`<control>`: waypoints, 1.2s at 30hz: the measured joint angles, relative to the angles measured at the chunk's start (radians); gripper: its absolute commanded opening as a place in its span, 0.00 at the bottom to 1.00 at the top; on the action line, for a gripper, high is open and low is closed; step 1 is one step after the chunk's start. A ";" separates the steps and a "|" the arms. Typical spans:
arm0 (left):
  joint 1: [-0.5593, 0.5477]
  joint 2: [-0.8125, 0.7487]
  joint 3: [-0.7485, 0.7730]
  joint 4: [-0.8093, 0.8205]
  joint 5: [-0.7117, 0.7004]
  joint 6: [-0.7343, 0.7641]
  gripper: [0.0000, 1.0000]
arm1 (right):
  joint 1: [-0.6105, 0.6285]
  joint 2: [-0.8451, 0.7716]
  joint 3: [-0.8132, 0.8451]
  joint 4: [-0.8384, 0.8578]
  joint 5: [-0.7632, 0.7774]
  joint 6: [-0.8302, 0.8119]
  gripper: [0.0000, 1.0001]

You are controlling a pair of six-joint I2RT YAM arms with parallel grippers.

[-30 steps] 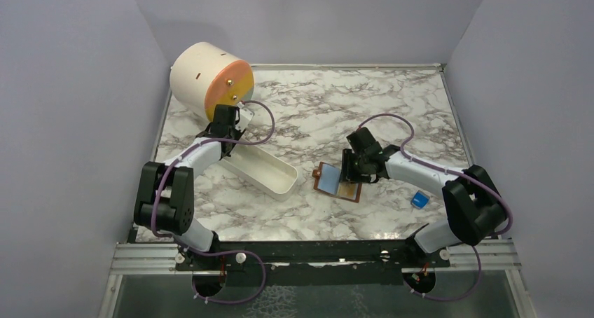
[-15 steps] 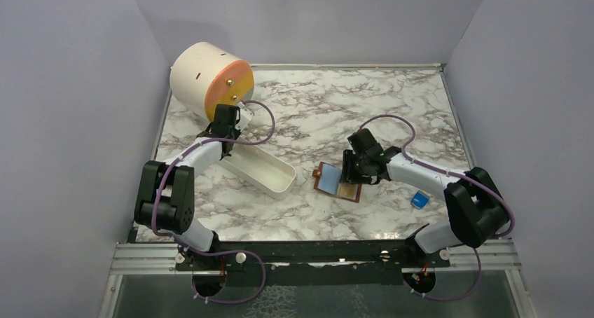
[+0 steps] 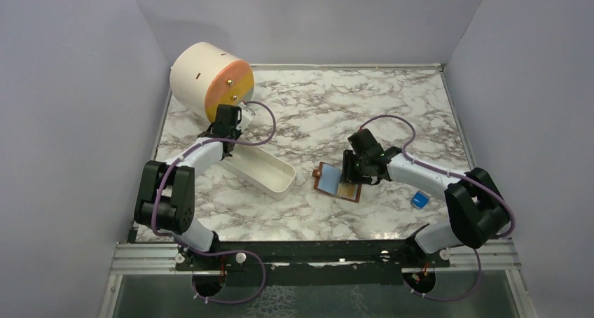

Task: Put the credit cards into the card holder
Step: Pick up the credit card from the storage box.

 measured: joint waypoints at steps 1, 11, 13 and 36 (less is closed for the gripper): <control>0.000 0.000 0.000 -0.001 0.000 0.000 0.23 | 0.000 -0.001 0.000 0.000 0.000 0.000 0.44; -0.006 0.000 0.031 -0.039 0.000 -0.004 0.08 | 0.000 -0.010 -0.002 0.000 0.000 0.000 0.44; -0.006 0.000 0.037 -0.050 0.001 -0.007 0.02 | 0.000 -0.015 -0.004 -0.001 0.000 0.000 0.44; -0.005 -0.143 0.069 -0.212 0.125 -0.162 0.00 | 0.000 -0.069 -0.012 -0.013 0.000 0.000 0.44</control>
